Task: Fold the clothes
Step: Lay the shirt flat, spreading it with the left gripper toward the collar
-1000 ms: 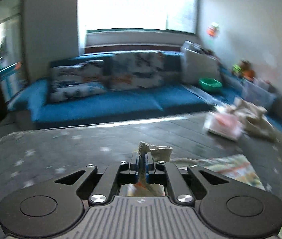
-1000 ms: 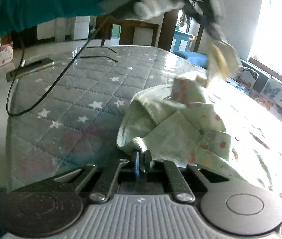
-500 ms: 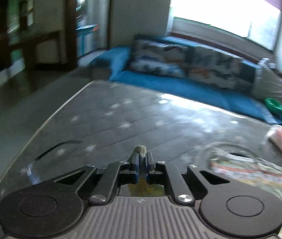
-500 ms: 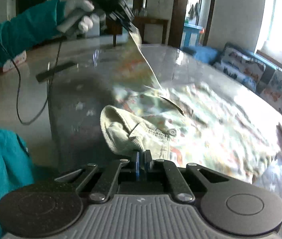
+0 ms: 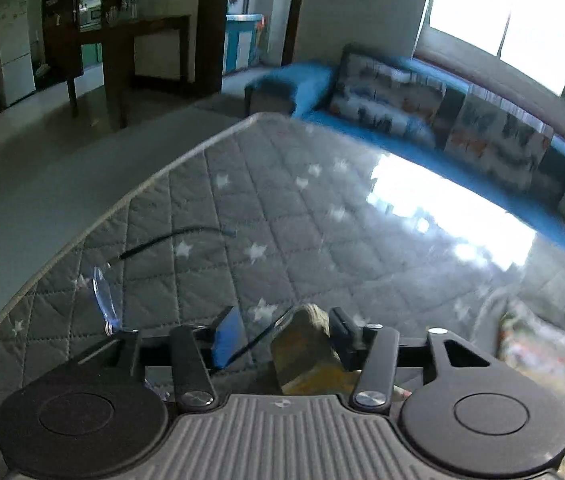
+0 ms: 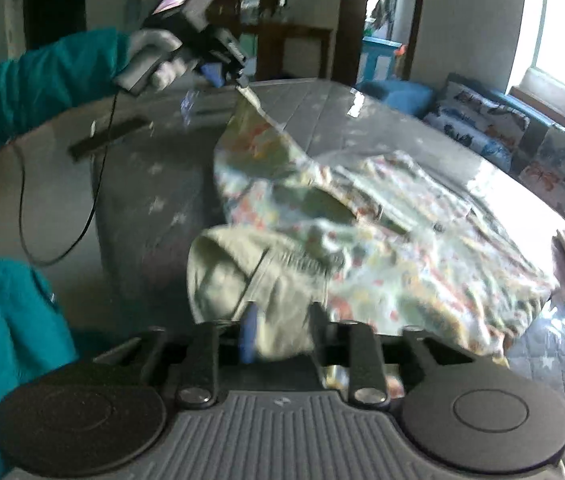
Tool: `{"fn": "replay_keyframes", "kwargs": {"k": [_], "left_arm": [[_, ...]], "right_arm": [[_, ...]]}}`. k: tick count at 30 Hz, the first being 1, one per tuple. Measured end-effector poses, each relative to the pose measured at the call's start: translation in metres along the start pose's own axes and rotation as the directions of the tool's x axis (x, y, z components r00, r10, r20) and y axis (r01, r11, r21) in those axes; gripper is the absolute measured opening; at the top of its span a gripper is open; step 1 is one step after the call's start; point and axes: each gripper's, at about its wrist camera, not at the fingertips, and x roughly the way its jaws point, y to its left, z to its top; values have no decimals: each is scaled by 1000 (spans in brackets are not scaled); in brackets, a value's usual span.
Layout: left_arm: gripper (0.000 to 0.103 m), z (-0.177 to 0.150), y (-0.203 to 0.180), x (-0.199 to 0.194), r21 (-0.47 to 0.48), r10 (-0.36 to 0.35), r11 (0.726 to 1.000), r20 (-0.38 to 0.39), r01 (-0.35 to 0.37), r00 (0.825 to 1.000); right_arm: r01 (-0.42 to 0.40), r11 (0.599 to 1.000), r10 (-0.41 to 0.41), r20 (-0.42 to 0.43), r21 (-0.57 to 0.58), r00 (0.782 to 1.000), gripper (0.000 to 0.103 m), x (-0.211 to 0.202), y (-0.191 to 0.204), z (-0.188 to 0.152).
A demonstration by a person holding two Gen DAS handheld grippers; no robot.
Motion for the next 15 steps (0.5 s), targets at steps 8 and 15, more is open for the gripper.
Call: {"fn": "replay_keyframes", "kwargs": {"k": [8, 15], "left_arm": [[55, -19, 18, -24, 16, -68, 998, 32, 68, 997], [31, -54, 7, 14, 55, -22, 998, -39, 24, 999]], "right_arm": [[-7, 1000, 6, 24, 22, 1000, 34, 39, 4, 10], [-3, 999, 3, 2, 34, 1000, 38, 53, 5, 9]]}}
